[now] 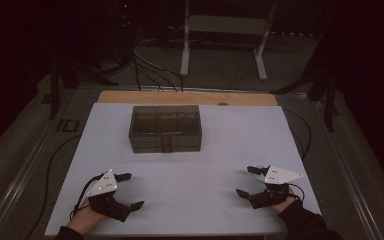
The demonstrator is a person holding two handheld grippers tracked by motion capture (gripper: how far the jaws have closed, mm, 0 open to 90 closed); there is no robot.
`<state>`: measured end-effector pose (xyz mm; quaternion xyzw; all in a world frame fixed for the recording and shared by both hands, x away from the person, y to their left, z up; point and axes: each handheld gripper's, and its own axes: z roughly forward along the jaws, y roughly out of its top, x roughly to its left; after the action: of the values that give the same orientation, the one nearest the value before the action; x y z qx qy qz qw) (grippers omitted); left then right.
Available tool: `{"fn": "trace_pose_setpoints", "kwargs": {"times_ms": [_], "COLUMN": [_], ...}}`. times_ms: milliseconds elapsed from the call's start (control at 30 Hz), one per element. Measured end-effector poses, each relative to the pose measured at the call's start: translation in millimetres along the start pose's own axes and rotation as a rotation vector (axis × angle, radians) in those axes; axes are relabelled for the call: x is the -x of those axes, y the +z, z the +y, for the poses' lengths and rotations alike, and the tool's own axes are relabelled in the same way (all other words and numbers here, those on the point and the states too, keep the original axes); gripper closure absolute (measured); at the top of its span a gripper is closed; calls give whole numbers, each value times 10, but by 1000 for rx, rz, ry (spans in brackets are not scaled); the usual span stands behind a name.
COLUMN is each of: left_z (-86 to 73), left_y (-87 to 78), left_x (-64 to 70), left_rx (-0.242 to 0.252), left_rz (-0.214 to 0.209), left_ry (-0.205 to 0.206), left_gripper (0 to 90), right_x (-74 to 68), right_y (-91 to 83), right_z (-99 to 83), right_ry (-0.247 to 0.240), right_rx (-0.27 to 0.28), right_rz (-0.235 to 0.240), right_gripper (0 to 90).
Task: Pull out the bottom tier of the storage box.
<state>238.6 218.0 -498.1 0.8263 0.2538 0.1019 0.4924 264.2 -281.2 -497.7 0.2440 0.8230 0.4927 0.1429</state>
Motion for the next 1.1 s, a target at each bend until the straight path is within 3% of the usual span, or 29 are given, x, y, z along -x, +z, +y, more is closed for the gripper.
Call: {"fn": "trace_pose_setpoints", "kwargs": {"times_ms": [233,367,1100], "left_z": [7,17,50], "left_y": [-3,9,15], "left_x": [6,30,69], "left_rx": [-1,-27,-54], "left_rz": [0,-9,-36], "left_ry": [-1,2,17], "left_gripper": [0,0,0], "right_x": [-5,-28,-26], "right_y": [5,-8,-23], "right_z": [-10,-7,-17], "right_ry": [2,-5,-4], "right_rx": [-5,-4,-19], "right_rz": [10,10,-21], "right_gripper": [105,105,105]}}
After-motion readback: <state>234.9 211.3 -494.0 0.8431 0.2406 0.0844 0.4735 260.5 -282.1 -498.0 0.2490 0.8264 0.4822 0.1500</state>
